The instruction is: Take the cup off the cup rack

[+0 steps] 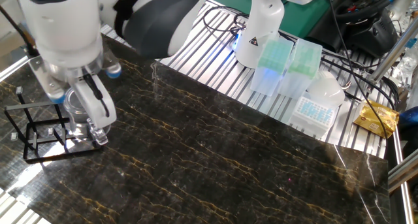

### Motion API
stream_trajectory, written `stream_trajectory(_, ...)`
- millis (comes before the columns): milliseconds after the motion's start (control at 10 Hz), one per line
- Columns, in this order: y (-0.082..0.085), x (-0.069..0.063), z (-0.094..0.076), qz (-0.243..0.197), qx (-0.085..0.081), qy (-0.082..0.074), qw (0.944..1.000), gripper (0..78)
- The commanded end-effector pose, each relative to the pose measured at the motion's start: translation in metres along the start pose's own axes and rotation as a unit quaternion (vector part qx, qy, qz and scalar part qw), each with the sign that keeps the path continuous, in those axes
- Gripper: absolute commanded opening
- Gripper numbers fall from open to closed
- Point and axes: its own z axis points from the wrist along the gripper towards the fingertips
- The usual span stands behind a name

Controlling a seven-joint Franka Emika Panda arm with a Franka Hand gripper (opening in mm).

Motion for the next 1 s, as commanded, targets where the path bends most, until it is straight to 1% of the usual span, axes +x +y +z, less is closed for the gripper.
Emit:
stream_trajectory(100, 0.007, 0.009, -0.012, -0.002, -0.016, -0.003, 0.9999, 1.1)
stream_trajectory(200, 0.007, 0.009, -0.012, -0.002, -0.016, -0.003, 0.9999, 1.1)
stream_trajectory(300, 0.012, 0.016, -0.017, -0.002, -0.028, 0.002, 0.9996, 1.1)
stream_trajectory(400, 0.014, 0.019, -0.019, -0.003, -0.034, 0.007, 0.9994, 1.1)
stream_trajectory(500, 0.017, 0.020, -0.019, 0.000, -0.051, 0.015, 0.9986, 1.1)
stream_trajectory(600, 0.020, 0.022, -0.018, 0.001, -0.060, 0.019, 0.9980, 1.1)
stream_trajectory(700, 0.022, 0.023, -0.017, 0.000, -0.061, 0.020, 0.9980, 1.1)
stream_trajectory(1000, 0.041, 0.030, -0.009, 0.006, -0.073, 0.028, 0.9969, 1.1)
